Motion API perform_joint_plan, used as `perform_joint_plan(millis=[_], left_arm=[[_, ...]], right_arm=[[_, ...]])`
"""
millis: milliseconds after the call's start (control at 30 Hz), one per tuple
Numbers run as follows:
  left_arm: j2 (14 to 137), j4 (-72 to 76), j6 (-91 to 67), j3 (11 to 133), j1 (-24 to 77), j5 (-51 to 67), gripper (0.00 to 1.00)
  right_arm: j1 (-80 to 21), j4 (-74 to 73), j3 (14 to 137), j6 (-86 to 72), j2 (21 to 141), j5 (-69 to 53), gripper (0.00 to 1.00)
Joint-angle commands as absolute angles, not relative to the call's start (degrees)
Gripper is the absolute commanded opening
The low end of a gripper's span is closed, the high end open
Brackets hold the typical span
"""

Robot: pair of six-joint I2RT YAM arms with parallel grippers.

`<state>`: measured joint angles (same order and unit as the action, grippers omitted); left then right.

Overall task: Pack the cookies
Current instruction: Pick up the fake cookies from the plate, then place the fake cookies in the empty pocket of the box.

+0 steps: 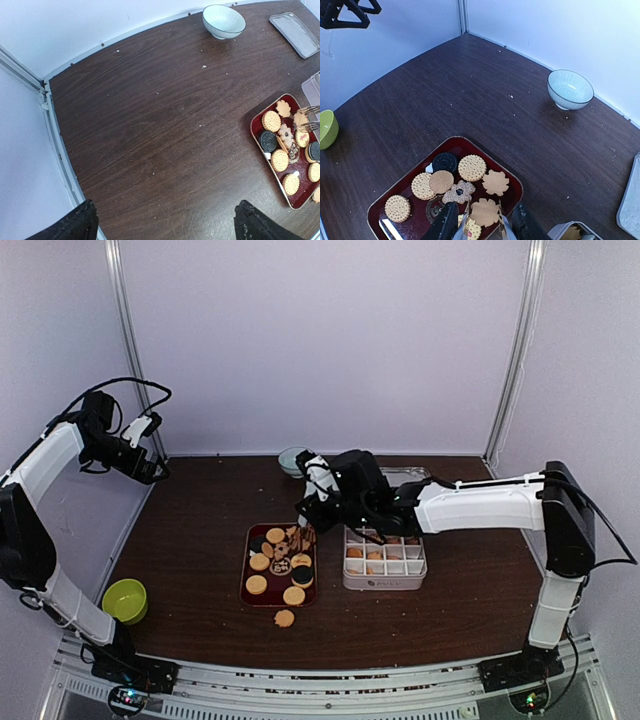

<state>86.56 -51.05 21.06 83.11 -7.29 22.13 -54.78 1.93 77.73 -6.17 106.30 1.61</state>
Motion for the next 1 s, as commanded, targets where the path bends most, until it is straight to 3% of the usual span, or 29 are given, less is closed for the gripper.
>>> perform_joint_plan(millis=[0,567,967], left_arm=[[85.6,-50.2,21.8,83.4,-7.1,23.0,0.98],[85.9,-50.2,22.2,83.5,-7.1,22.2,0.98],[86.3,-50.2,22.0,83.4,-7.1,22.6,0.98]], right_arm=[[-54.5,1.8,77.0,-5.4,97.4,3.8,0.14],[-53.8,-14.7,51.1,-12.3,60.9,11.6,0.15],[-53.8,-15.9,46.8,-14.3,59.2,12.9,0.15]])
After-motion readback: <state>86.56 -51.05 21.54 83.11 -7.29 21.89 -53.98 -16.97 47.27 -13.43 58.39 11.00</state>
